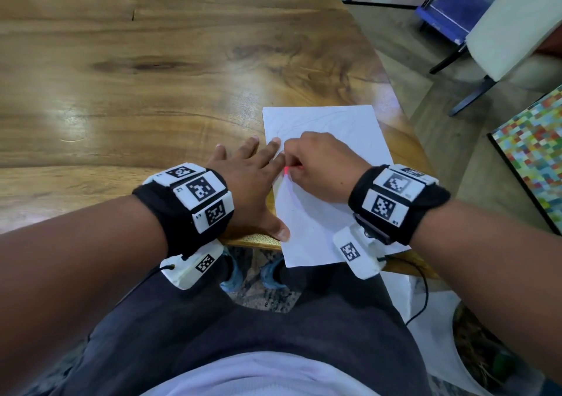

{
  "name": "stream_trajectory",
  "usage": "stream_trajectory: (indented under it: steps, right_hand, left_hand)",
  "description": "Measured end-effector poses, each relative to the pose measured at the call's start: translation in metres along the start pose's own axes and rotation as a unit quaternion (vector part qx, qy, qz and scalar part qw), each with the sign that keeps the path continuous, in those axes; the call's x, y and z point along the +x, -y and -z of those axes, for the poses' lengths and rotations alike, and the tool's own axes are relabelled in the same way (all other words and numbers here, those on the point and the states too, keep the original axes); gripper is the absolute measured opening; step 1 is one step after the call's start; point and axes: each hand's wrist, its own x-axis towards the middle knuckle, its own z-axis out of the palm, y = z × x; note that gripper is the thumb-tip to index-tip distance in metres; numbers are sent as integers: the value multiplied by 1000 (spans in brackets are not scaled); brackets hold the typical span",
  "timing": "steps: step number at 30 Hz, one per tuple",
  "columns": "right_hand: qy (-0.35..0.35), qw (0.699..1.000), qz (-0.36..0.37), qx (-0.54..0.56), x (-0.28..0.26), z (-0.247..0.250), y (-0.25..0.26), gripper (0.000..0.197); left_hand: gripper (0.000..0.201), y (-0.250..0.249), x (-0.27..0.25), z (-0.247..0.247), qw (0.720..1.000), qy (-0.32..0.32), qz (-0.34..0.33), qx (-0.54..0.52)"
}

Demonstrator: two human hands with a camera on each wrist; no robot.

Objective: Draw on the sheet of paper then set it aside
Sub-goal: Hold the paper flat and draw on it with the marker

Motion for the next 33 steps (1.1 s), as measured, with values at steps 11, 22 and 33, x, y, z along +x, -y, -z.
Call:
stream_trajectory:
  steps: [11,22,33]
  right_hand:
    - [7,1000,12,1,-5,2,-11,8]
    - [79,988,129,-4,-37,0,6,10]
    - [61,995,81,-4,-37,2,-6,10]
  left_hand:
    - [145,0,4,-1,1000,7,-2,9]
    - [137,0,7,-1,1000,20,-7,15]
    - [134,-4,6,0,999,5,0,33]
